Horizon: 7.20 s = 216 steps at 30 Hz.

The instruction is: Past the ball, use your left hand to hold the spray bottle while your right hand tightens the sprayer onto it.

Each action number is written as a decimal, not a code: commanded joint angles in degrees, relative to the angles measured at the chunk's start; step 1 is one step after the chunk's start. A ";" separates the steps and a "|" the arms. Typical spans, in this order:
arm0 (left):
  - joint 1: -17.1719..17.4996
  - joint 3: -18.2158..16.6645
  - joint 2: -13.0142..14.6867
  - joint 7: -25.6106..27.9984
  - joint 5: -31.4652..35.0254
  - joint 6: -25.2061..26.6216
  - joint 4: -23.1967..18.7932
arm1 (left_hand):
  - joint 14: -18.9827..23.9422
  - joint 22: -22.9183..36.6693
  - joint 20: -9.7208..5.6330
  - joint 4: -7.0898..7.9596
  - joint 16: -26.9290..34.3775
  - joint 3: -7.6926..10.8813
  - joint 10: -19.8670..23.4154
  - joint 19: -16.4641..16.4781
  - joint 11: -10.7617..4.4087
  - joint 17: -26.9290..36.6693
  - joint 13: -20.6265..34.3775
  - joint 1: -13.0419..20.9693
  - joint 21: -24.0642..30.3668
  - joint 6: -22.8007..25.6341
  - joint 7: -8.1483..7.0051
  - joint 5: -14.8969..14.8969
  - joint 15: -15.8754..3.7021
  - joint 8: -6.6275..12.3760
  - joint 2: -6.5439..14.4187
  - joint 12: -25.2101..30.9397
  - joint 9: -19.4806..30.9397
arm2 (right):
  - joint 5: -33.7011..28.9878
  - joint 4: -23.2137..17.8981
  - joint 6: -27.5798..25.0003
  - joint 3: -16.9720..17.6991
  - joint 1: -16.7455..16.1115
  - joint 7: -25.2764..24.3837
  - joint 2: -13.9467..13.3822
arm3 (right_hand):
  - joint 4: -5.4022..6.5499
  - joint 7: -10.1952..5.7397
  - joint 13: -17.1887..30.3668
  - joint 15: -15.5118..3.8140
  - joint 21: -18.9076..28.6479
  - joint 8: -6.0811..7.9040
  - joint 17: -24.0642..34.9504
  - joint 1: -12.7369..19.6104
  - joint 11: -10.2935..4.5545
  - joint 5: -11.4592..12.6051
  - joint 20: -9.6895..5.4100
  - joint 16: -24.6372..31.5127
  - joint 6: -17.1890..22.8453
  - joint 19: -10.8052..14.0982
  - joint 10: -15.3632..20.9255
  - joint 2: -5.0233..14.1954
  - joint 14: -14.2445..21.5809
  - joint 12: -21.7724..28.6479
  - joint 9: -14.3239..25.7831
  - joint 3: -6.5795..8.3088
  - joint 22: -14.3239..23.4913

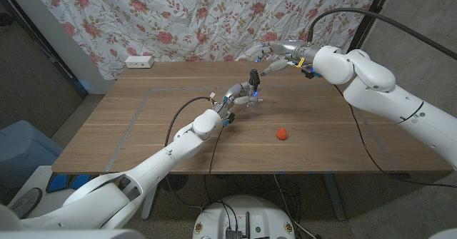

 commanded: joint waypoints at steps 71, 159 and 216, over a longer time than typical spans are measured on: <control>-2.54 2.28 1.31 -5.14 1.25 2.27 -0.79 | 0.89 0.10 -0.52 -0.14 -0.53 0.46 0.86 0.10 -0.04 0.38 0.65 -0.52 -0.30 0.90 0.56 0.44 -8.34 1.53 6.66 -0.99 -0.84 | 2.66 13.92 22.85 -1.77 10.65 15.77 2.23 | 1.80 0.17 -0.11 2.82 0.19 -1.76 0.05 2.36 0.71 2.51 -0.08 0.34 1.26 -5.01 -7.30 -0.42 -8.41 1.45 -0.09 -0.30 0.16; -0.24 1.37 2.76 -4.41 0.92 2.95 -3.64 | 1.45 0.11 -0.32 0.01 -1.25 0.77 1.64 0.16 0.09 0.42 1.15 -1.06 -0.35 0.97 0.86 0.46 -7.96 3.03 7.25 -1.93 -1.61 | -5.54 1.96 -2.64 -1.70 -1.60 -0.91 5.00 | 0.92 3.76 -0.96 -7.69 1.06 8.06 -0.83 -11.13 -3.07 0.09 -4.42 7.96 46.11 10.15 23.00 4.11 11.44 5.24 -0.15 -4.46 0.27; -1.36 1.35 3.07 -7.72 -0.77 2.54 -2.50 | 1.57 0.10 -0.17 0.01 -1.67 0.82 2.15 0.03 0.08 0.53 1.44 -1.57 -0.44 0.92 0.96 0.44 -7.80 3.93 7.45 -2.49 -1.91 | -1.99 -2.02 -4.01 3.17 -2.80 -1.13 -0.49 | -0.12 4.80 -0.50 -4.63 0.14 -0.21 -0.86 -14.00 0.15 -0.29 -3.20 5.11 28.59 6.17 17.37 2.87 8.20 0.37 -0.68 -5.25 0.38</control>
